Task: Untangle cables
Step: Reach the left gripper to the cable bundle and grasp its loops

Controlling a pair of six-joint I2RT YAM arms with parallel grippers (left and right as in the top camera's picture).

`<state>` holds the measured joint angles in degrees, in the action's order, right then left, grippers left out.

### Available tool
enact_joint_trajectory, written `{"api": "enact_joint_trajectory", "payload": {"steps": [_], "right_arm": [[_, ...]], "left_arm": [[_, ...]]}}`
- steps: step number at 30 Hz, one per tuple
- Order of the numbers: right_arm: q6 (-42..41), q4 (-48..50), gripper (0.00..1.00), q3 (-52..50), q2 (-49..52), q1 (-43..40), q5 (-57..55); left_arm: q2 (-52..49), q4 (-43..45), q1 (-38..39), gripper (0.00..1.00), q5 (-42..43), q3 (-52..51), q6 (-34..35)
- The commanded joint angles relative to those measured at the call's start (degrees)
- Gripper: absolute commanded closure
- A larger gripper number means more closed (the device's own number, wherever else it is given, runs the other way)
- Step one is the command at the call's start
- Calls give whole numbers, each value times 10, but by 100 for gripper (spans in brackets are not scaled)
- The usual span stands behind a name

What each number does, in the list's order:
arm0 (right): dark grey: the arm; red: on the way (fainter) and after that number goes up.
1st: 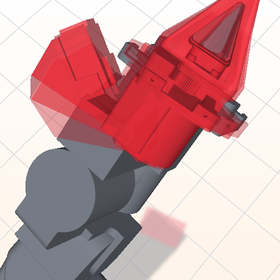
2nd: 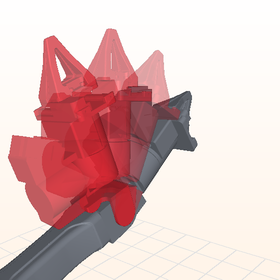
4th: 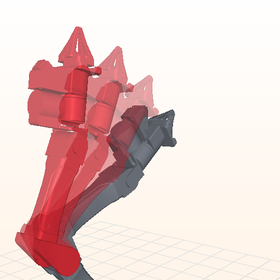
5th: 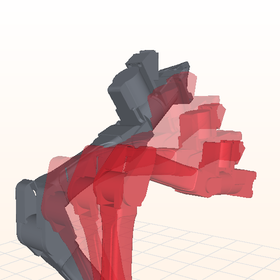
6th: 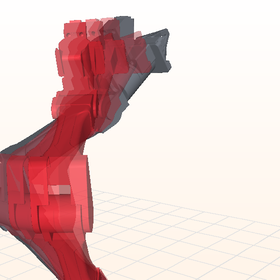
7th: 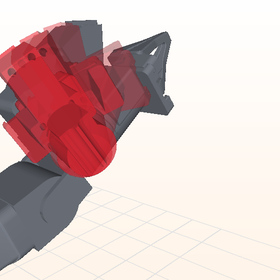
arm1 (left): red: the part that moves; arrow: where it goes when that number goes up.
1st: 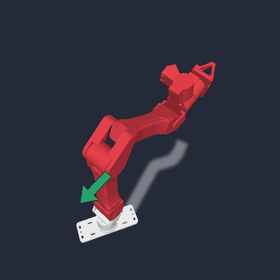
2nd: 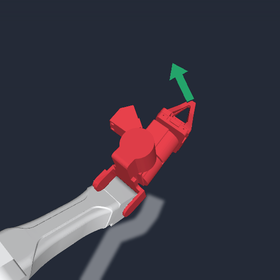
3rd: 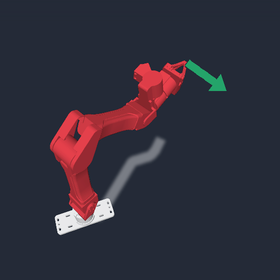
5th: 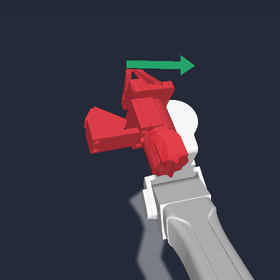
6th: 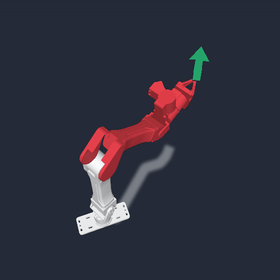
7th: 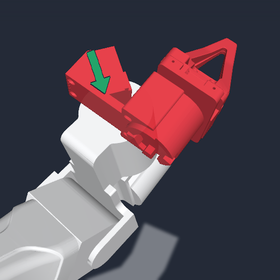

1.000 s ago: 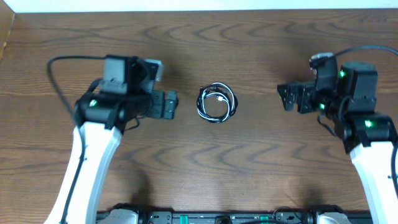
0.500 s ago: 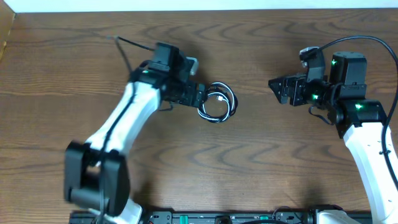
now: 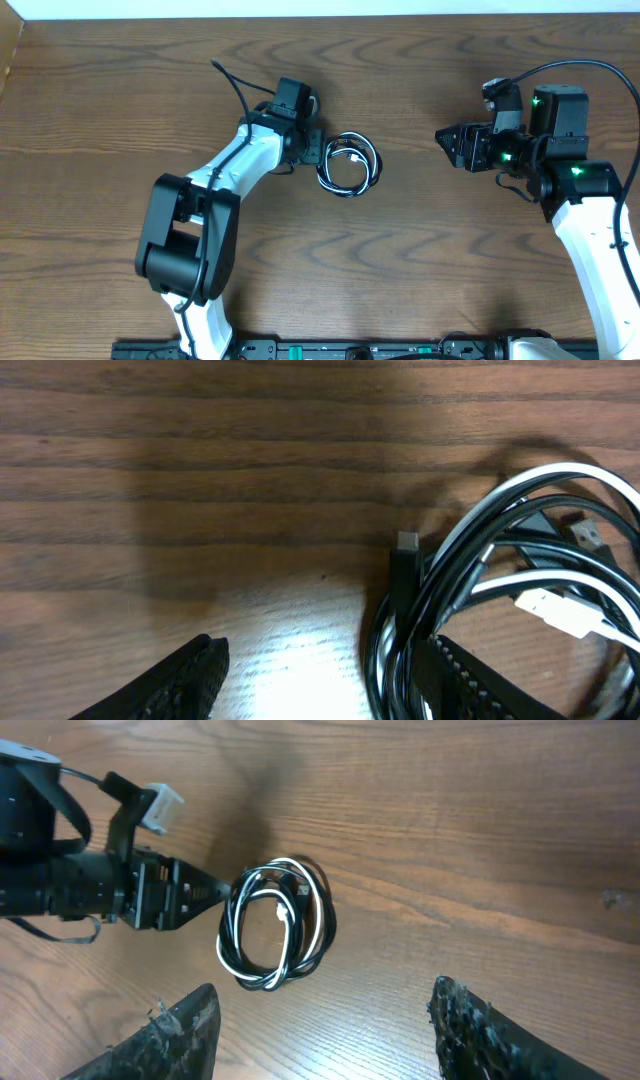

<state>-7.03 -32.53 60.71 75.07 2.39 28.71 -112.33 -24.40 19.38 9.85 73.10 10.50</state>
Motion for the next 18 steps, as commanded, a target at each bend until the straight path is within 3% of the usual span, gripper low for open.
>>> {"api": "enact_joint_trajectory", "payload": {"steps": [1,15,18], "right_arm": [[-2,-2,36,11,0,3,1],[-2,-3,36,11,0,3,-1],[-2,-3,36,11,0,3,-1]], "left_arm": [[-13,7,14,35,-14,6,12],[-43,17,30,43,-14,3,29],[-43,18,30,59,-14,3,29]]}}
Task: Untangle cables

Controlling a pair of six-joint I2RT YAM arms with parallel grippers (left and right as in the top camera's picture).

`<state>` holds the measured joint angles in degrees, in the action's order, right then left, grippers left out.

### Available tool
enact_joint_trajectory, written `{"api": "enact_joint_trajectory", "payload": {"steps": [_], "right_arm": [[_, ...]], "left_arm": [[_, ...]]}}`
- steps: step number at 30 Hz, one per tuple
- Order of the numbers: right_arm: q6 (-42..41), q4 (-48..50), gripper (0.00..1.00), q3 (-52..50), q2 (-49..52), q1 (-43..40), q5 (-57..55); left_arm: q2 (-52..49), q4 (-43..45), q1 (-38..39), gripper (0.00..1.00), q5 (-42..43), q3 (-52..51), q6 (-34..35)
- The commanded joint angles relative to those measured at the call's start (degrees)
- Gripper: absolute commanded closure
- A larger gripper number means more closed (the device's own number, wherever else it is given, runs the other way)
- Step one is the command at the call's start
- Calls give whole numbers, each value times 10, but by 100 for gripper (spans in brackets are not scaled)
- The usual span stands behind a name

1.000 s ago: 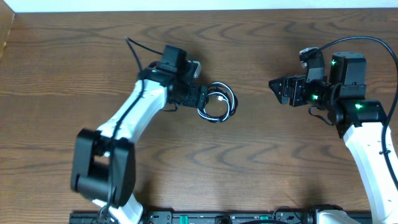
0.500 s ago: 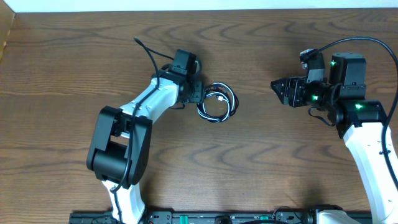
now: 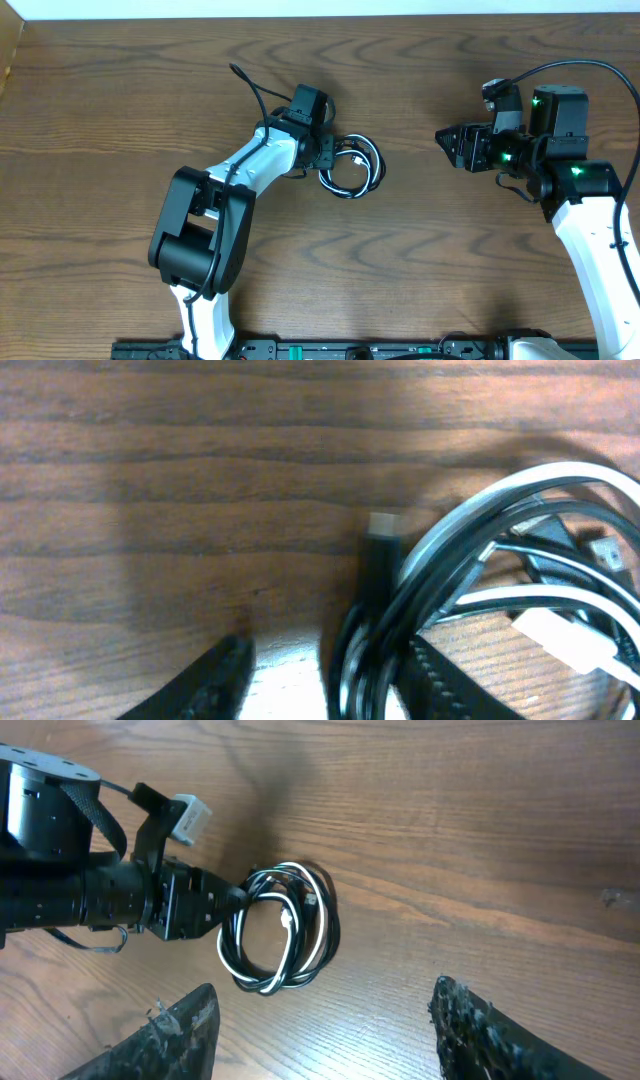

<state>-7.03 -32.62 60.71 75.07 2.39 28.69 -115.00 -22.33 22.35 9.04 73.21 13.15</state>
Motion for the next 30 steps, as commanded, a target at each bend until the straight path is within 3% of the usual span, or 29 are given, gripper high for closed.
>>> {"api": "enact_joint_trajectory", "payload": {"steps": [1,2,6,7,8,14,17,20,28,30], "right_arm": [[-3,-2,37,11,0,3,-1],[-3,-2,37,11,0,3,-1],[-4,-6,38,11,0,3,0],[-11,-7,37,11,0,3,-1],[-13,-6,42,11,0,3,0],[-24,-1,38,11,0,3,0],[-67,-1,48,11,0,6,3],[-78,3,50,11,1,22,4],[-142,61,56,11,58,103,4],[-155,77,53,11,81,117,3]], "left_arm": [[-17,-3,0,61,-5,2,3],[-17,-3,1,70,-5,2,3],[-19,-3,17,80,-8,-11,2],[-19,-3,21,87,-8,-14,2],[-19,-5,28,93,-7,-15,2],[87,3,30,93,-3,-13,-4],[185,-7,30,93,38,-13,9],[229,-30,30,93,40,-13,45],[249,-41,30,93,40,-13,80],[249,-41,30,93,40,-13,80]]}}
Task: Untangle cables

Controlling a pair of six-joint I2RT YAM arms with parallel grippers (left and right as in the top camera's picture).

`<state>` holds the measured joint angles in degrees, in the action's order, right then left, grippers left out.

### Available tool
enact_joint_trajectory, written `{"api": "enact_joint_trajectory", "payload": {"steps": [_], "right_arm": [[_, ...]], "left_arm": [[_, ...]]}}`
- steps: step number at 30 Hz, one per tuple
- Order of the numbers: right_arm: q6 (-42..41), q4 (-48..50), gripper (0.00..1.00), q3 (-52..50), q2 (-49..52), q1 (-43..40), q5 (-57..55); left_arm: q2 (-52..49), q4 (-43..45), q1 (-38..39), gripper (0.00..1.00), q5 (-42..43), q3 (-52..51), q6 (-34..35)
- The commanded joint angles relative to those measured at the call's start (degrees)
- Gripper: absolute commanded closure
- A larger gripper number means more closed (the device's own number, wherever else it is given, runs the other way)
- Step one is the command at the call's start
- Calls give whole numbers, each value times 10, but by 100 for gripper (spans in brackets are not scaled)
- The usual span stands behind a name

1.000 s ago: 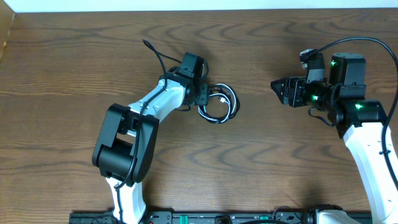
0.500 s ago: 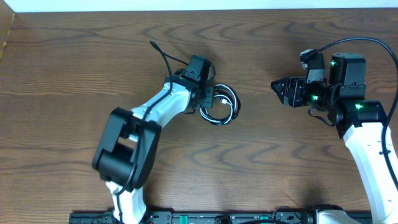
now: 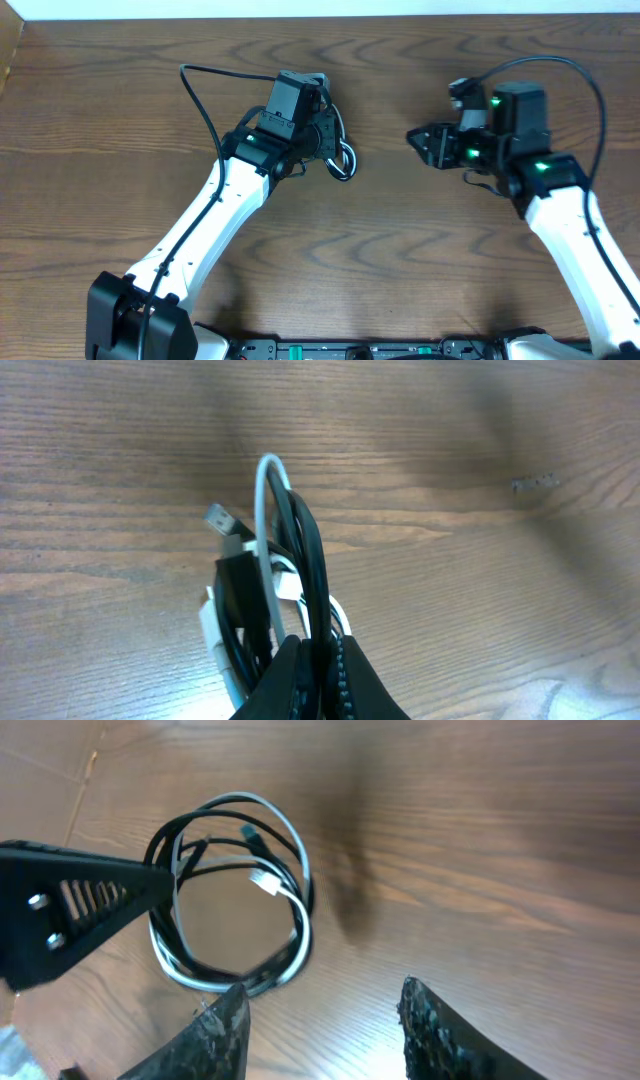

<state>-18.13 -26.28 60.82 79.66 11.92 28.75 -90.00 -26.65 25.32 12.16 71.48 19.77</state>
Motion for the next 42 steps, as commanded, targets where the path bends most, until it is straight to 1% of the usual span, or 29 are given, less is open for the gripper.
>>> {"api": "enact_joint_trajectory", "payload": {"steps": [1,6,11,17,20,21,23,24,26,27,29,31,34,37,39,41,42], "right_arm": [[-47,29,52,10,54,33,3],[-82,99,52,10,129,71,4],[-82,146,51,10,189,106,8],[-82,223,51,10,252,126,16],[-86,238,52,10,270,131,16],[-86,242,54,10,274,133,16],[-86,242,63,10,276,134,14],[-86,244,69,10,276,132,14],[-86,244,78,10,276,132,14],[-86,243,86,10,276,132,19],[-86,243,98,10,276,132,35],[-85,242,99,10,276,130,51],[-86,242,99,10,276,110,115],[-85,243,99,10,273,78,207],[-67,244,99,10,271,45,305],[-31,244,99,10,271,12,426],[-22,244,99,10,271,4,457]], "left_arm": [[-1,2,0,93,9,4,14],[-1,2,0,93,9,4,14],[-1,2,0,93,9,4,16],[-1,2,0,93,9,4,16],[-1,2,0,93,9,4,16],[-1,2,0,93,9,4,16],[-1,2,0,93,9,4,16],[-1,2,0,93,9,4,16],[-1,2,0,93,9,4,16],[-1,2,0,93,9,4,16],[-1,2,0,92,8,4,16],[-1,2,0,93,7,4,16],[-1,1,0,93,6,4,15],[-1,2,0,92,6,4,15],[-1,2,0,93,5,4,15],[-1,2,-3,93,0,4,15],[-1,2,-6,93,0,4,15]]}}
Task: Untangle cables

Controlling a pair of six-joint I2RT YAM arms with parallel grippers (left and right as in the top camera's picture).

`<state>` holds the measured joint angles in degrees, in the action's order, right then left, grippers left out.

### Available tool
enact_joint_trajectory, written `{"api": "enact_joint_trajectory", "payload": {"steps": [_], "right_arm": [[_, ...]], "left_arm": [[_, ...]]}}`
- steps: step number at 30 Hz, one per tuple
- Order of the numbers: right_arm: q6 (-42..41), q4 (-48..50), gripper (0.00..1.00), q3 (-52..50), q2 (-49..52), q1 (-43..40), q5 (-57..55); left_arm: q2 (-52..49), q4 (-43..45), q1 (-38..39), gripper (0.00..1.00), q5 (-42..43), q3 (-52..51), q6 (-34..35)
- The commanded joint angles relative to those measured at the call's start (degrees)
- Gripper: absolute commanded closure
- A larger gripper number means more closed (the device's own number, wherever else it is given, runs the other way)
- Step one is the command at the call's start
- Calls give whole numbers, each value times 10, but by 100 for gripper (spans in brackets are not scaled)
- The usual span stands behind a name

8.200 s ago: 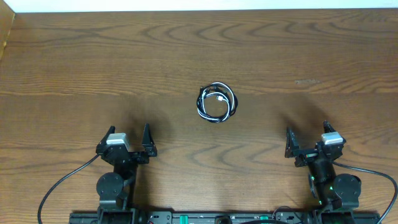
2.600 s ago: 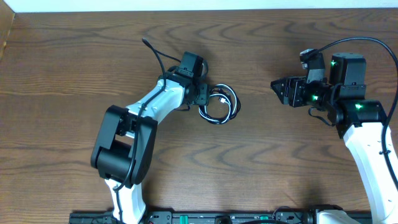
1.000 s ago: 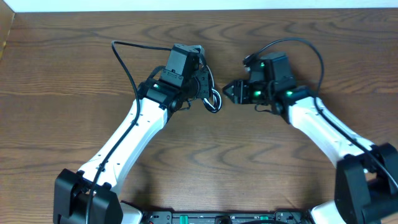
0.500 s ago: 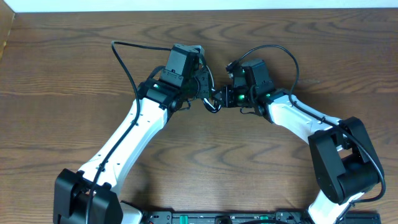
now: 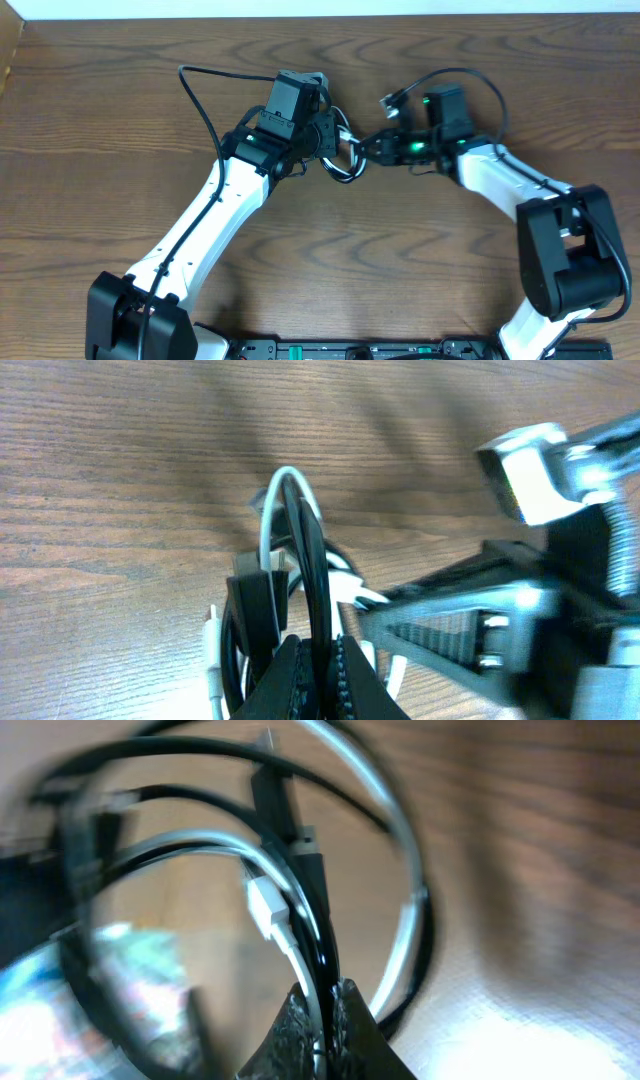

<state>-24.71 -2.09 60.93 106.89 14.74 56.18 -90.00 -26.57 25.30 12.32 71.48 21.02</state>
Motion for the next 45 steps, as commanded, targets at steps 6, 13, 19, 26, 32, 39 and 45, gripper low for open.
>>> {"api": "enact_joint_trajectory", "payload": {"steps": [6,13,19,26,32,39,45], "right_arm": [[93,4,99,9,-1,-72,334],[56,30,99,9,-1,-113,333],[-52,22,99,9,-1,-164,205],[-20,-123,58,9,-1,-119,-46],[-9,-125,46,9,-1,-92,-65],[-10,-71,48,9,-1,-36,-66],[-9,-49,51,9,-1,-7,-75]], "left_arm": [[-1,-8,-28,92,-1,4,3],[-3,-44,-38,92,-2,3,-1],[-6,-57,-38,92,-1,3,-6],[-6,-48,-38,93,-1,3,-6],[-6,-10,-38,93,82,3,-49],[-6,1,-38,93,195,3,-107],[-9,1,-38,93,236,3,-137]]}}
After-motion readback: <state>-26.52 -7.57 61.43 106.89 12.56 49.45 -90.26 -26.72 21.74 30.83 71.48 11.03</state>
